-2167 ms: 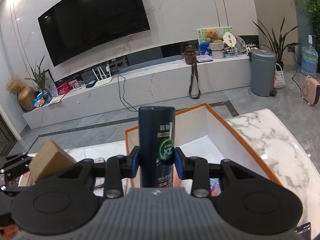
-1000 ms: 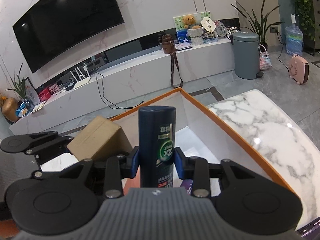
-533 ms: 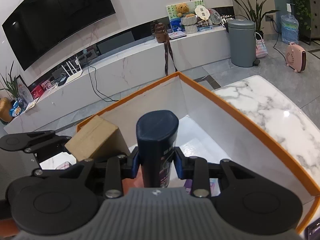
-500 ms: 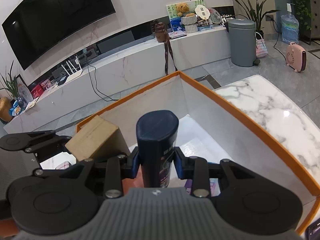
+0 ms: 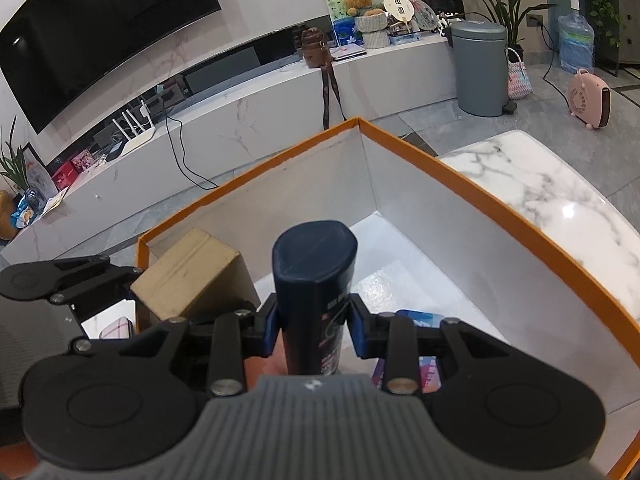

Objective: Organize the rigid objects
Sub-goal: 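Open the left tool to drop the cardboard box while the right tool releases the spray can inside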

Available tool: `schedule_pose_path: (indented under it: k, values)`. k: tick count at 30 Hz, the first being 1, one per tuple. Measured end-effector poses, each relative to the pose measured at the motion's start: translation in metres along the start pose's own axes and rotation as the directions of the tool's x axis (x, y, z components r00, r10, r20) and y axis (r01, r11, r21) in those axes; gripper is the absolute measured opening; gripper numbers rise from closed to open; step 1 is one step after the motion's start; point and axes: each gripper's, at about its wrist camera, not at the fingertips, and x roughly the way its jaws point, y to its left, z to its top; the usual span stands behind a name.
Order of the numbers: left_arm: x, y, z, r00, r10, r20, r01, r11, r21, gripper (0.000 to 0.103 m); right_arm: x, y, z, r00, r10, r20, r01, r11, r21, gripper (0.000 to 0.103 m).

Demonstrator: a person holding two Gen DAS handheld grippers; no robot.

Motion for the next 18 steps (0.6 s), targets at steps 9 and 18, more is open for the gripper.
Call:
schedule_pose_path:
  k: [9,18]
  values:
    - [0.0010,0.0005,0.0034,1.000,0.007,-0.003,-0.007,1.000,0.006,0.060,0.0007,-0.0004,0.0001,1.000,0.002,-0.001,-0.002,1.000,0.001,0.047]
    - [-0.0021,0.0038,0.0082,0.999,0.045,0.007,-0.045,0.999,0.014,0.079,-0.0044,-0.0008,0.0012,1.000,0.007,0.027,-0.007,1.000,0.011,0.060]
